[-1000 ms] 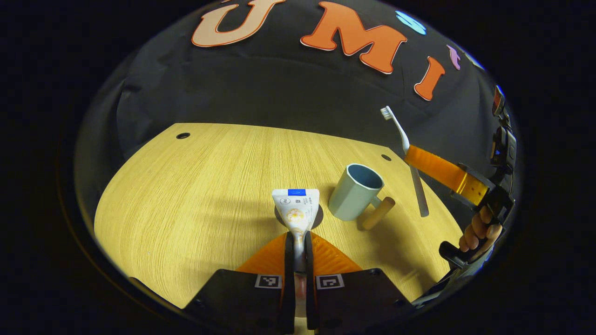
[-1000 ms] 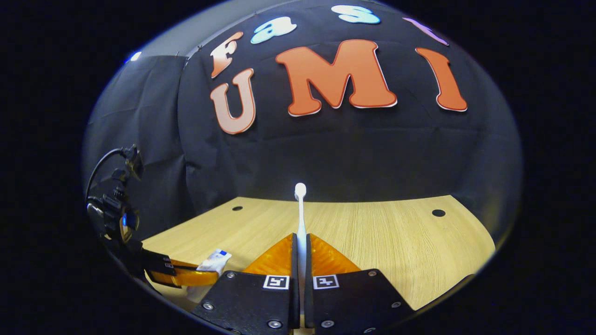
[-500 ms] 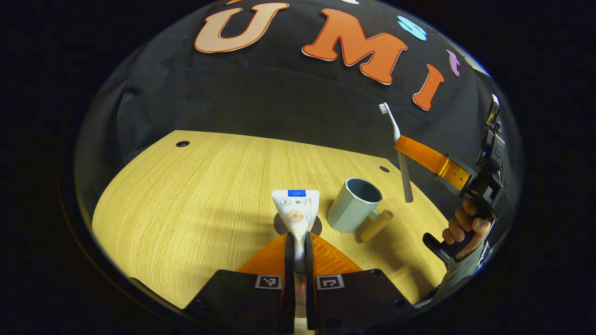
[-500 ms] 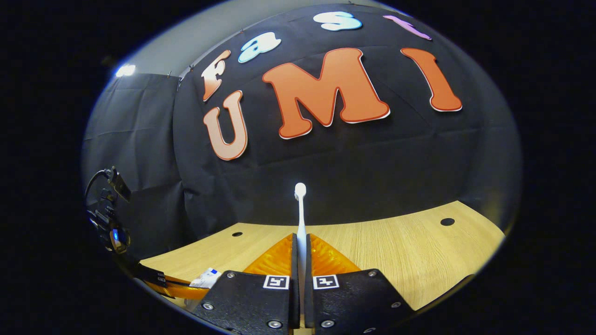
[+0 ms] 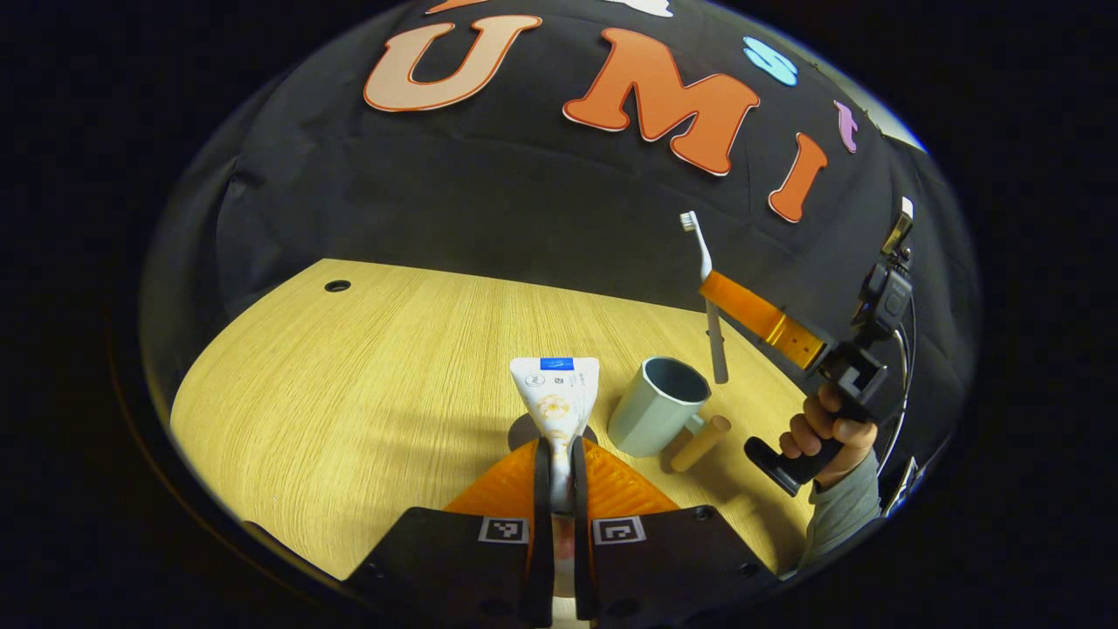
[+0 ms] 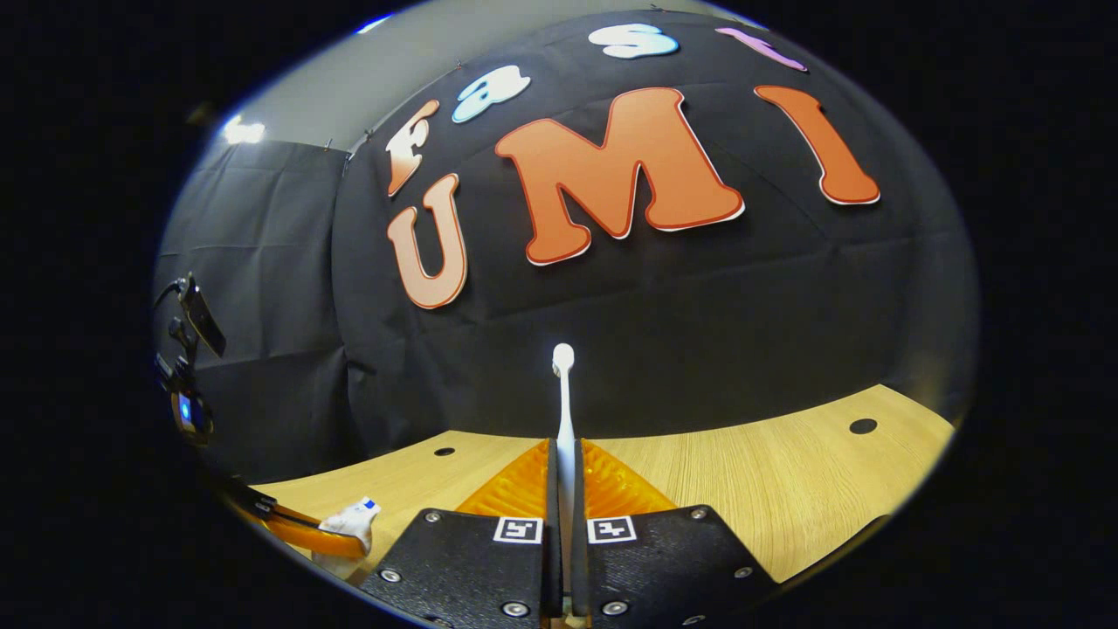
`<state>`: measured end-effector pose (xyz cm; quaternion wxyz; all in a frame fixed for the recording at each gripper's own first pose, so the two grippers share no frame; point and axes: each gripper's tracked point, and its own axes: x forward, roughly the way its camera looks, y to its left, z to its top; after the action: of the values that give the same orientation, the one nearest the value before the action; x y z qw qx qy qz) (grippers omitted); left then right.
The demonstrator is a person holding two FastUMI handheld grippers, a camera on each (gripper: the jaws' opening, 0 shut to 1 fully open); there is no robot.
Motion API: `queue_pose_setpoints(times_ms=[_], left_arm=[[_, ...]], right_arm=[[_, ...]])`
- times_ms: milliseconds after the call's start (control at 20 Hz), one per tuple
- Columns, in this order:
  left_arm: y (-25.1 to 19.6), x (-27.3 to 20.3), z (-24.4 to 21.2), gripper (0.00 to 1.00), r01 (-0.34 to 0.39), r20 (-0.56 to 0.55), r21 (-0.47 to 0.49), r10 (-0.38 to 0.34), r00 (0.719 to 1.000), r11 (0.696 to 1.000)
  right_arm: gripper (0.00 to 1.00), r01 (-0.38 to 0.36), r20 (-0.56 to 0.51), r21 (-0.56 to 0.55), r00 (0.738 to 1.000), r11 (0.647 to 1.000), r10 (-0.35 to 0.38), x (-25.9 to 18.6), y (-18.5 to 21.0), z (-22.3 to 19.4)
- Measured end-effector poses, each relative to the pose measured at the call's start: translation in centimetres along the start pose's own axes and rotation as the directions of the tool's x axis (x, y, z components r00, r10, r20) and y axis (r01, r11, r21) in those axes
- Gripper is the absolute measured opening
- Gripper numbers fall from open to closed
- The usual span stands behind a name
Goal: Put the toothbrush and toothpaste on the desktop into the cup, then pick up the cup and place it on the coaster on the desktop.
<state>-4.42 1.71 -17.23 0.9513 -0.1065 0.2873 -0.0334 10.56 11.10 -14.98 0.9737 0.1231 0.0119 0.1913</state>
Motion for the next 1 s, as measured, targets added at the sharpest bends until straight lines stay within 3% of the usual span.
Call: queue_pose_setpoints(times_ms=[500, 600, 650, 1000], left_arm=[[0.1, -4.2, 3.6, 0.13, 0.005, 0.06, -0.05, -0.002, 0.998, 0.999], [-0.3, -4.4, 4.6, 0.13, 0.012, 0.087, -0.045, -0.008, 0.996, 0.999], [-0.6, -4.3, 5.2, 0.13, 0.016, 0.103, -0.038, -0.012, 0.995, 0.999], [-1.9, -3.3, 9.1, 0.13, 0.041, 0.193, -0.018, -0.037, 0.98, 0.999]], right_arm=[[0.05, -0.032, -0.045, 0.006, 0.998, 0.999, 0.032, 1.6, -0.8, -3.5], [0.1, -0.032, -0.042, 0.002, 0.999, 0.999, 0.032, 1.5, -0.8, -3.6], [0.05, -0.031, -0.041, 0.001, 0.999, 1.0, 0.031, 1.3, -0.9, -3.6], [0.07, -0.027, -0.048, 0.021, 0.998, 0.999, 0.028, 0.1, -1.7, -4.2]])
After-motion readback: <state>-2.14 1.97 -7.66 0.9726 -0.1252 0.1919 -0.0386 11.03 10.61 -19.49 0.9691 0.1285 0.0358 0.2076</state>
